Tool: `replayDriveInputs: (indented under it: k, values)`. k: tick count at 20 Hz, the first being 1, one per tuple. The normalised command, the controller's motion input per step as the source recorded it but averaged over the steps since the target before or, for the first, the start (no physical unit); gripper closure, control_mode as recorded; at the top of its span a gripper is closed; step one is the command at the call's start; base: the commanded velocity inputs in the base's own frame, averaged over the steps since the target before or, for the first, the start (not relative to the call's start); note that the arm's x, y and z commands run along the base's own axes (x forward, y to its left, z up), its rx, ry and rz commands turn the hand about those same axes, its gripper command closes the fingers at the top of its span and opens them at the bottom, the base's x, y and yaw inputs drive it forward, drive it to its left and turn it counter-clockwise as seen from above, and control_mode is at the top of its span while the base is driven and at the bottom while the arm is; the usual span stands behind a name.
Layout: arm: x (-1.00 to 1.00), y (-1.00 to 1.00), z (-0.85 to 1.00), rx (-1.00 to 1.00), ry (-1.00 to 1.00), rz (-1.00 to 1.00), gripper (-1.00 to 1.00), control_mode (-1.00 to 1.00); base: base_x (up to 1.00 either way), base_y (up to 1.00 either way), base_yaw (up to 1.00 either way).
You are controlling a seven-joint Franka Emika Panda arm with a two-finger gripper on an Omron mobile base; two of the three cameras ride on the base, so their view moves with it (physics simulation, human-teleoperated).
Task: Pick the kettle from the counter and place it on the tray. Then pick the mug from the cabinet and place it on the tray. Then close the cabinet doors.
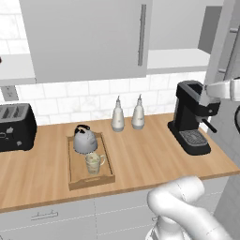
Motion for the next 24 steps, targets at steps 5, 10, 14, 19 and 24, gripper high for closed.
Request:
replayDriveInputs:
  k: [5, 10, 14, 19, 24]
  values:
    - [0.42, 0.48, 0.00, 0.01, -0.31, -0.39, -1.00, -1.00, 0.00, 0.00, 0.00]
    - [0.45, 0.38, 0.10, 0.00, -0.27, -0.35, -1.00, -1.00, 0.00, 0.00, 0.00]
    - [0.24, 0.04, 0.34, 0.02, -0.10, -0.17, -1.00, -1.00, 0.00, 0.00, 0.00]
    - [0.10, 0.03, 0.41, 0.08, 0.00, -0.02, -1.00, -1.00, 0.00, 0.00, 0.00]
    - [0.00, 0.11, 0.30, 0.05, -0.01, 0.18, -1.00, -1.00, 0.00, 0.00, 0.00]
